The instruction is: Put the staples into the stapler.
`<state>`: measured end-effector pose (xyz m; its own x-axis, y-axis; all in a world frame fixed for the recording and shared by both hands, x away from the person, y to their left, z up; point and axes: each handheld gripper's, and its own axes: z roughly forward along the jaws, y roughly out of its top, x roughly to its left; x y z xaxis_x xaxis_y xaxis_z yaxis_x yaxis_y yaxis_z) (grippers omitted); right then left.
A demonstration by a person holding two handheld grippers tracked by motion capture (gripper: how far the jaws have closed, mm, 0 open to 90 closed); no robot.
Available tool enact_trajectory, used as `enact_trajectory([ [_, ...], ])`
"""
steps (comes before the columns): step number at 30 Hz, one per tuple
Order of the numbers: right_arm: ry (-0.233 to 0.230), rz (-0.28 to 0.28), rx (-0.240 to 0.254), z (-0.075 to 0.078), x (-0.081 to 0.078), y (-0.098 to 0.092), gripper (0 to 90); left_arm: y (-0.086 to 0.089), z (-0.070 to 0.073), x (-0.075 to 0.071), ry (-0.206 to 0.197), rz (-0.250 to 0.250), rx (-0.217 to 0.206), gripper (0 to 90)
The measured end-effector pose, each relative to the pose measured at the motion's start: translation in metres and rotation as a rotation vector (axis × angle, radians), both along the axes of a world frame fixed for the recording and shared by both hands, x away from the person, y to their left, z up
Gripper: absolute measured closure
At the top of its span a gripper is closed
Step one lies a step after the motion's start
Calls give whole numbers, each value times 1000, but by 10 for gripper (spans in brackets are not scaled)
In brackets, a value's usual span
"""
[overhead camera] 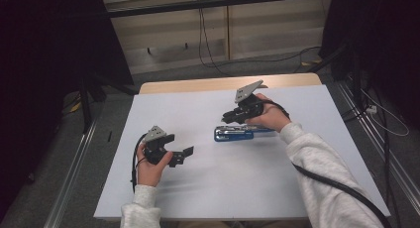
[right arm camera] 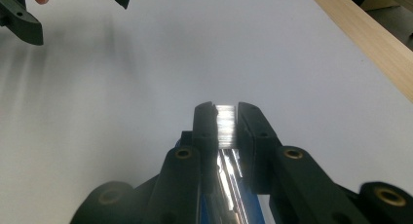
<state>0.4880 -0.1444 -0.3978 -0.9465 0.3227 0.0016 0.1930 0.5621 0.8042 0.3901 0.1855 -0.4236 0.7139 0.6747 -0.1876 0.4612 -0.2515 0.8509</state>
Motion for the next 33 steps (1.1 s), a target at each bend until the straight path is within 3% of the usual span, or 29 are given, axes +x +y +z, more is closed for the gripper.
enact_trajectory([
  [12, 3, 3, -18, -9, 2, 7, 793, 2, -1, 1, 1, 7, -9, 42],
  [20, -18, 64, -45, -15, 3, 11, 793, 2, -1, 1, 0, 9, -8, 42],
  [33, -3, 67, -49, -21, 7, 14, 793, 2, -1, 1, 1, 7, -5, 41],
])
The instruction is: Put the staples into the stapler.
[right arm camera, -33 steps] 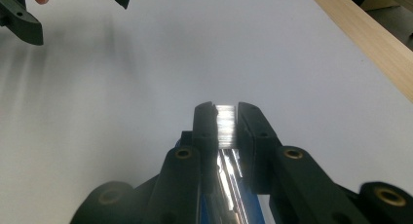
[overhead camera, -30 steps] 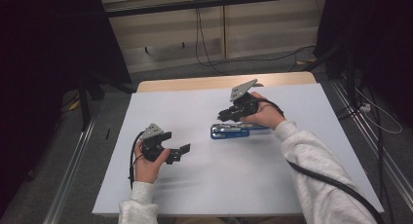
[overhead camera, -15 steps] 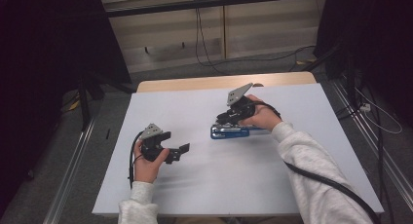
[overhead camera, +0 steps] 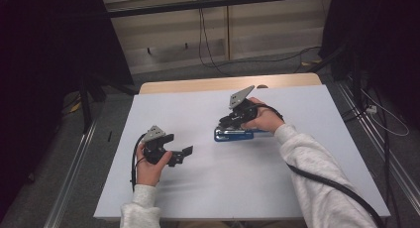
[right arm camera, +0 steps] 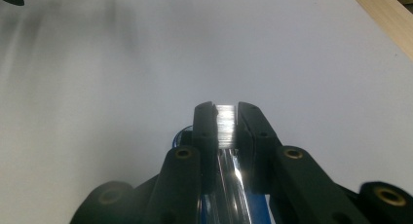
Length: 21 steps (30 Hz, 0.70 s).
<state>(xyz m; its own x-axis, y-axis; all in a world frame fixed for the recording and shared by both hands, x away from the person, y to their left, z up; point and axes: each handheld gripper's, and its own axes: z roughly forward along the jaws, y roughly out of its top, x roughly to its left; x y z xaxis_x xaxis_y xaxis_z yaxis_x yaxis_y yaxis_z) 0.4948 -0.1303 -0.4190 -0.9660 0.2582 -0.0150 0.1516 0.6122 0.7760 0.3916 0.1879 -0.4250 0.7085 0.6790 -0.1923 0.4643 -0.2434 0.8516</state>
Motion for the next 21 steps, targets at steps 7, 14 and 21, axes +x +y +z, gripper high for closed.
enact_trajectory([
  [7, 8, 2, -9, -6, 1, 2, 794, 1, 0, 0, 1, 2, 2, 41],
  [14, 17, 4, -12, -9, 3, 2, 793, 1, 0, 0, 2, 2, 1, 42],
  [21, 20, 11, -13, -10, 3, 2, 793, 2, -1, 1, 3, 2, -1, 42],
])
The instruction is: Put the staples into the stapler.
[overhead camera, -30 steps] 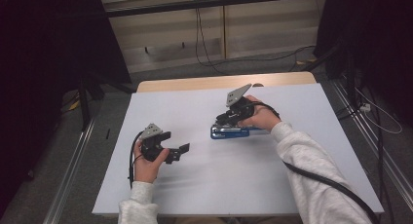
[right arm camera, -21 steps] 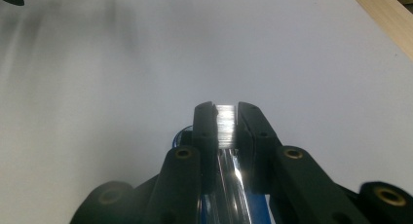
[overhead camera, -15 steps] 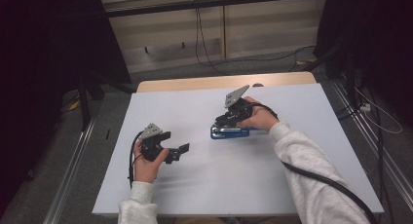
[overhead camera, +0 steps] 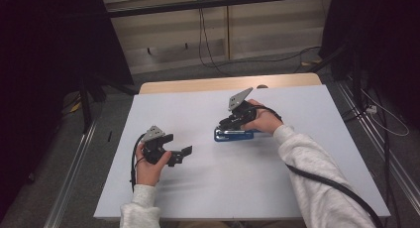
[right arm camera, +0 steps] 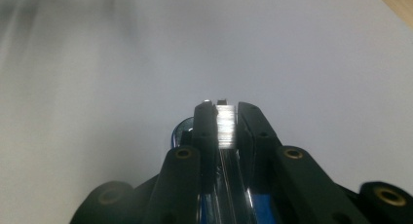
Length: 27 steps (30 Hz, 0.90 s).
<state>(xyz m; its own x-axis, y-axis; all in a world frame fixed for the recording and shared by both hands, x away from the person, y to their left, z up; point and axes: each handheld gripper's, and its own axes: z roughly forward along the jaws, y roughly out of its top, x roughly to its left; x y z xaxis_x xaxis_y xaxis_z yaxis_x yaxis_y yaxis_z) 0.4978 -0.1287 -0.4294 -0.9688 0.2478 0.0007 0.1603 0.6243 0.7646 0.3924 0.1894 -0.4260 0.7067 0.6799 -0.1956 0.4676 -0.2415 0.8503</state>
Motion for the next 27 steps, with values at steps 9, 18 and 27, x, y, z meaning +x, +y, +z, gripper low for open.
enact_trajectory([
  [9, -6, 2, -3, 0, 1, 1, 793, 1, 0, 0, 1, 5, 3, 41],
  [18, 5, 8, -4, -2, 1, 1, 793, 1, -1, 0, 1, 6, 3, 42],
  [27, 9, 8, -8, -3, 2, 4, 793, 1, 0, 1, 0, 11, 2, 42],
])
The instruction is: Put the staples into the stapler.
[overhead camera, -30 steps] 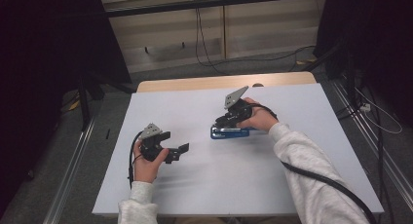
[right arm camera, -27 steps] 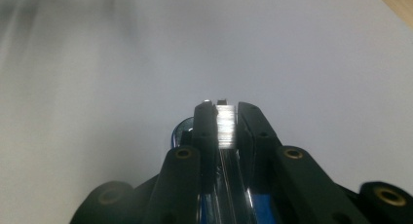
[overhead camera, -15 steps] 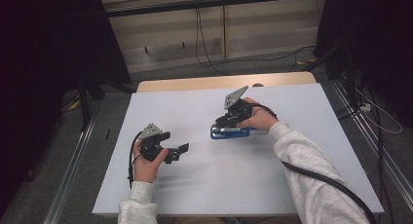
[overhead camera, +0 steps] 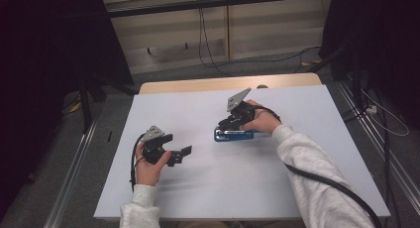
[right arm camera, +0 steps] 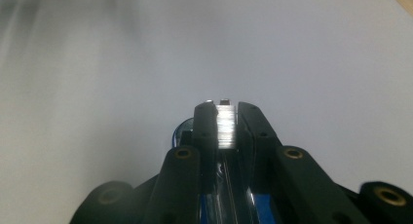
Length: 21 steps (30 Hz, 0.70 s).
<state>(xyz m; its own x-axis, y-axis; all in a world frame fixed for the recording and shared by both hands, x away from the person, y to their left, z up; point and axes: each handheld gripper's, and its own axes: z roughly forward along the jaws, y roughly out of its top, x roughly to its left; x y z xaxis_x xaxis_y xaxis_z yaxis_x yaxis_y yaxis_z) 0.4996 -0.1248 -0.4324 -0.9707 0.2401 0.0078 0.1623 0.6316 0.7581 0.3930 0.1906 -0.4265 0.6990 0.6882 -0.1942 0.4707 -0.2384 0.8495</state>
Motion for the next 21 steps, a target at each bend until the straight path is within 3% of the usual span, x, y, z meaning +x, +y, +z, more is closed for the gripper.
enact_trajectory([
  [21, -13, 15, 2, 3, -1, -4, 793, -1, 0, 0, 0, -3, 11, 42],
])
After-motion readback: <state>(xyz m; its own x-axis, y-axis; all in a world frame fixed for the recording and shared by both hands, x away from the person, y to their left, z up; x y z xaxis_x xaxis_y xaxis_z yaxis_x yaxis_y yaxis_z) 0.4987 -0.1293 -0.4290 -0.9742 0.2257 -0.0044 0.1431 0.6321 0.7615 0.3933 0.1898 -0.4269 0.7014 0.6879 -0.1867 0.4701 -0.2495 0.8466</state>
